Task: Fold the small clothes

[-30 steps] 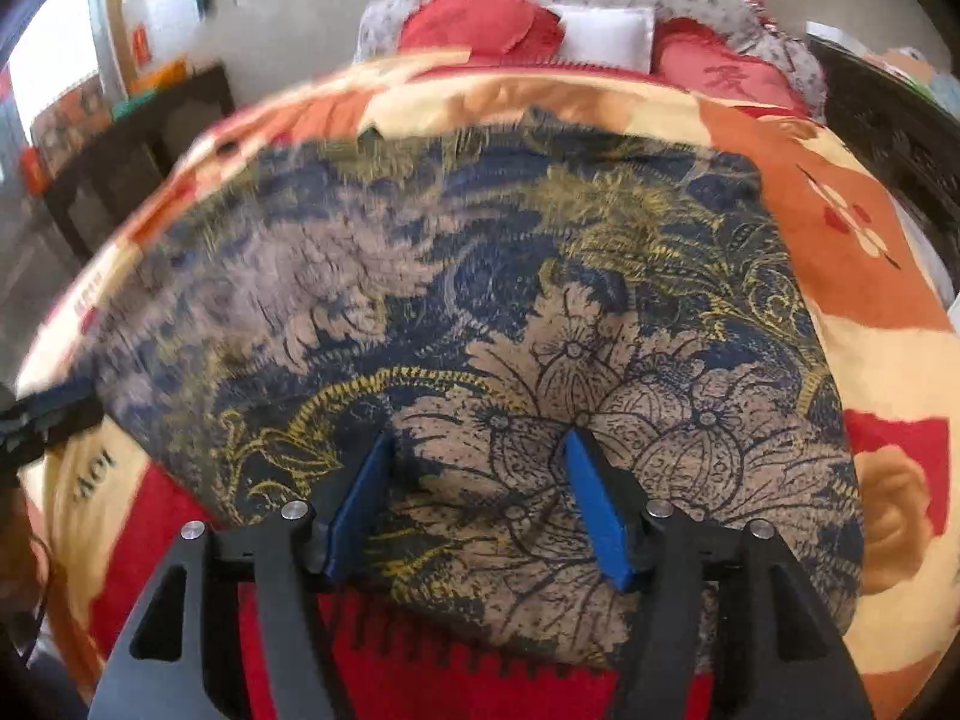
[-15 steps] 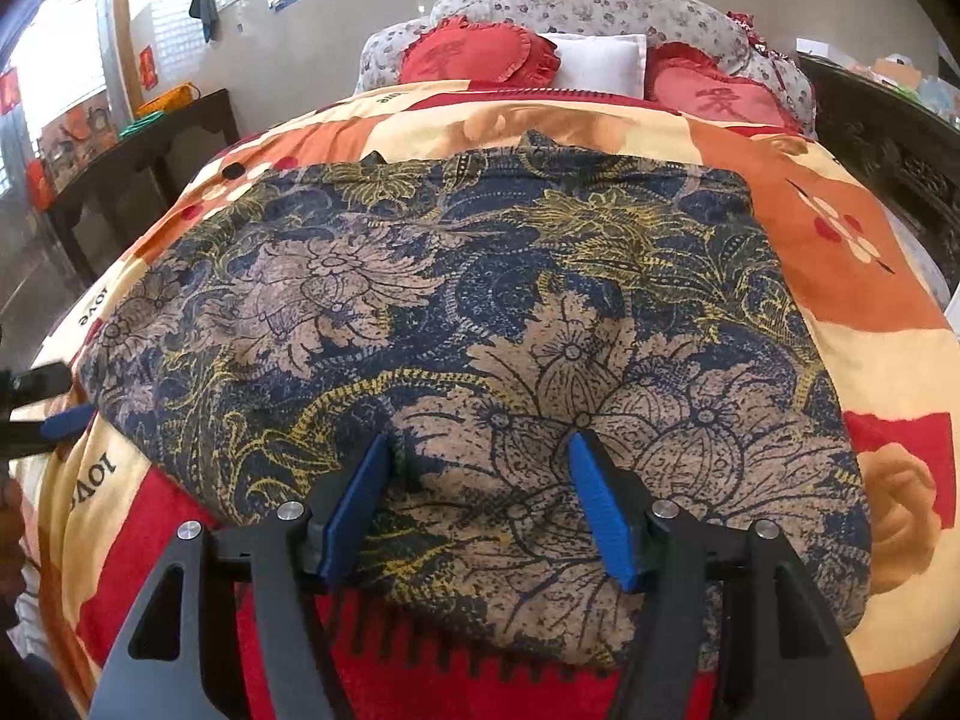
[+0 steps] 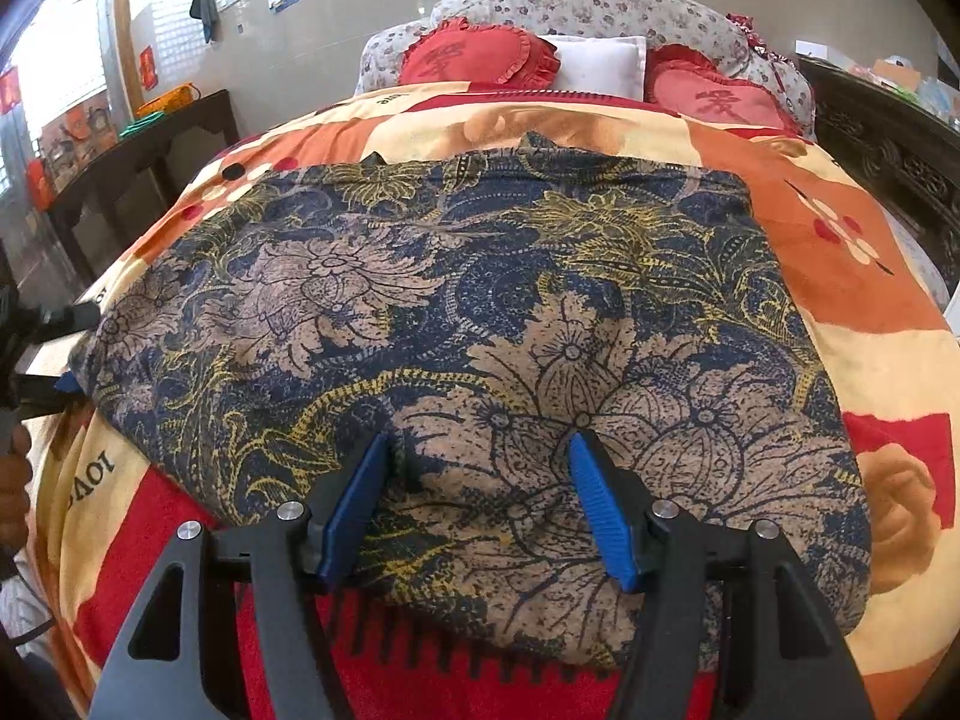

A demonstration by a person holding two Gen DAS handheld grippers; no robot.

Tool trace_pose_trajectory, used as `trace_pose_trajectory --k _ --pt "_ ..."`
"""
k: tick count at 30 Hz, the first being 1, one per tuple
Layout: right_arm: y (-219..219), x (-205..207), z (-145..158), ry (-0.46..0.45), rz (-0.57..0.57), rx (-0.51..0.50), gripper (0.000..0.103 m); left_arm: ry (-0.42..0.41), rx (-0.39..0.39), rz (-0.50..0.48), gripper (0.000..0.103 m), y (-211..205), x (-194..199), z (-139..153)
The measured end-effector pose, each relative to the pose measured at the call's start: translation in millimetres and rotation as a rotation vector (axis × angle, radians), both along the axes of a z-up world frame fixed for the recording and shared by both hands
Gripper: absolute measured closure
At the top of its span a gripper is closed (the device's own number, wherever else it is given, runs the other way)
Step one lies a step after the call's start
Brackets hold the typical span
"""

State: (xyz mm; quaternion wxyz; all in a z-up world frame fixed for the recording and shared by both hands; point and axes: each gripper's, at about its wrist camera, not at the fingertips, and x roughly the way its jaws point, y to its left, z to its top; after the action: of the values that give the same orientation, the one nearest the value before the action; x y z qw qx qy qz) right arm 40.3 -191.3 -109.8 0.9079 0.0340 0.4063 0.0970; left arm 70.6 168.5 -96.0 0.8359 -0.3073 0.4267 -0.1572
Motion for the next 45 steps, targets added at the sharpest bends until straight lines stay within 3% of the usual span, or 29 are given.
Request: trace_pose_trajectory --k 4,7,10,12,14,17,20,24,27,30,32,34,40,41,42,43,45 --pt "0 -1 0 0.000 -0.002 -0.001 0.029 0.031 -0.019 -0.026 0.011 -1 7 -7" --pt "0 -1 1 0.001 -0.005 -0.016 0.029 0.033 0.025 -0.051 0.012 -5 10 -5" --pt "0 -1 2 0.002 -0.006 -0.017 0.028 0.069 0.068 -0.022 0.033 -2 13 -7" --pt "0 -1 2 0.006 -0.004 -0.018 0.028 0.097 0.083 0.008 0.062 3 12 -10" --pt "-3 0 6 0.023 -0.009 -0.005 0.028 0.119 0.086 0.026 0.070 10 11 -13" --pt "-19 -15 28 0.003 -0.056 0.039 0.030 0.108 0.088 0.012 0.070 13 8 -13" --pt "-69 -54 48 -0.055 -0.175 0.118 0.030 0.096 0.103 0.005 0.066 11 3 -12" --pt "-133 -96 34 0.015 -0.355 0.245 0.030 0.077 0.138 0.001 0.065 6 -1 -8" --pt "-150 -114 20 0.046 -0.362 0.396 0.030 0.072 0.152 -0.003 0.065 3 -2 -7" --pt "-144 -108 7 0.071 -0.275 0.567 0.030 0.074 0.144 0.000 0.065 3 -3 -8" --pt "-137 -98 -3 0.098 -0.263 0.612 0.030 0.073 0.146 -0.004 0.062 3 -3 -7" --pt "-132 -89 -16 0.121 -0.297 0.619 0.030 0.066 0.144 -0.010 0.056 2 -4 -8" --pt "-153 -73 -38 0.081 -0.444 0.826 0.031 0.045 0.146 -0.003 0.042 -2 -4 -7" --pt "-155 -70 -39 0.082 -0.455 0.838 0.033 0.045 0.141 0.003 0.040 -2 -3 -7" --pt "-155 -65 -40 0.092 -0.462 0.838 0.045 0.047 0.134 0.012 0.040 -2 -2 -7" --pt "-156 -62 -42 0.105 -0.461 0.841 0.063 0.052 0.128 0.020 0.040 -1 -1 -7" --pt "-156 -61 -43 0.099 -0.452 0.855 0.075 0.065 0.110 0.035 0.046 3 1 -7"
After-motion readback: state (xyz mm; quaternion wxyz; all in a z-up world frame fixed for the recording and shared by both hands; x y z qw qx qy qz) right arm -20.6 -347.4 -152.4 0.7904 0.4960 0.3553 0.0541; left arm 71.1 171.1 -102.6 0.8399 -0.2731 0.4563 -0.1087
